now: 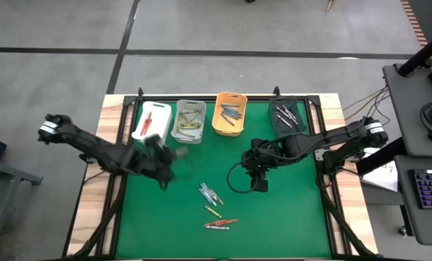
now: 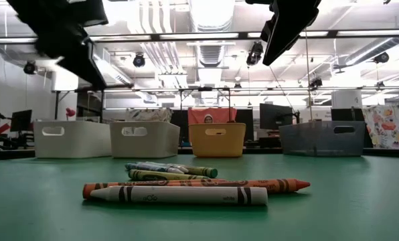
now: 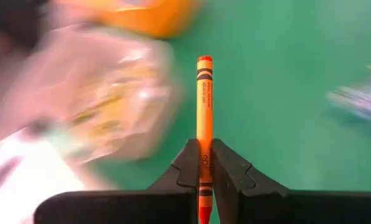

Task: Sort crayons
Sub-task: Put the orange crayon into the white bin

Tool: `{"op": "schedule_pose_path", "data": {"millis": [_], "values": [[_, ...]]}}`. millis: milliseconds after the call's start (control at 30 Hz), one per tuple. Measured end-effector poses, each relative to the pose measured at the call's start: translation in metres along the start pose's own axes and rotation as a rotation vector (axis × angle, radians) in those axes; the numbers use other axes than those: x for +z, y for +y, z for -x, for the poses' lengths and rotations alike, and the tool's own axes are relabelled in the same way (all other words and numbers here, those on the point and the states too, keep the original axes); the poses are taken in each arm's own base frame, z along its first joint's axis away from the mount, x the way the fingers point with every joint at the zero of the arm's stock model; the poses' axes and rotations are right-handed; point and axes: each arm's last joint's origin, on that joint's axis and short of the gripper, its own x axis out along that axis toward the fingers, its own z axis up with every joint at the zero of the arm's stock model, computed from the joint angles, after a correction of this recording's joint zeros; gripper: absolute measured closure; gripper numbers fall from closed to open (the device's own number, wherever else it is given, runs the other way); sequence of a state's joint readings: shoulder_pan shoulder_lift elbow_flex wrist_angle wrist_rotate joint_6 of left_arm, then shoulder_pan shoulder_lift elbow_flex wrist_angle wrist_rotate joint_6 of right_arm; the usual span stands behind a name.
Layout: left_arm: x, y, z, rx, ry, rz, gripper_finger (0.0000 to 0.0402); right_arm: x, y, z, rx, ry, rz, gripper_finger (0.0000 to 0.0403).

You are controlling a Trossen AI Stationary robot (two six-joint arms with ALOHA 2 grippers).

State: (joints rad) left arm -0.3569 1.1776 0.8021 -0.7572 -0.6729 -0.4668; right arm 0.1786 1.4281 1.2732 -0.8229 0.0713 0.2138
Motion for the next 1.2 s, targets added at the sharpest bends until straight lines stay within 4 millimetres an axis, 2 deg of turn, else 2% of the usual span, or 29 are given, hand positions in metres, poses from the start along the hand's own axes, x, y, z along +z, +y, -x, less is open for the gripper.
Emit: {"op": "schedule_pose_path", "data": {"millis": [133,300,500,667,800,967,1200], "values": [[-0.005,0.046,0.013,0.236,-0.053,0.244,0.0401,0.002,0.0,0.0,0.003,-0.017,0.008,0.0284],[-0.006,0.088,0.014,0.338,-0.057,0.423,0.0402,0.003,0.001,0.0,0.006,-0.029,0.015,0.0284],[-0.013,0.133,-0.006,0.365,0.14,0.531,0.0402,0.004,0.001,0.0,0.007,-0.046,0.029,0.0284],[-0.027,0.168,-0.029,0.416,0.321,0.624,0.0402,0.004,0.001,0.0,0.006,-0.047,0.038,0.0284],[-0.033,0.182,-0.048,0.377,0.41,0.669,0.0401,0.004,0.001,0.0,0.007,-0.047,0.039,0.0284],[-0.036,0.182,-0.069,0.372,0.499,0.631,0.0399,0.005,0.001,0.0,0.006,-0.047,0.04,0.0284],[-0.042,0.182,-0.092,0.501,0.602,0.573,0.0382,0.005,0.001,0.0,0.002,-0.05,0.046,0.0284]]}}
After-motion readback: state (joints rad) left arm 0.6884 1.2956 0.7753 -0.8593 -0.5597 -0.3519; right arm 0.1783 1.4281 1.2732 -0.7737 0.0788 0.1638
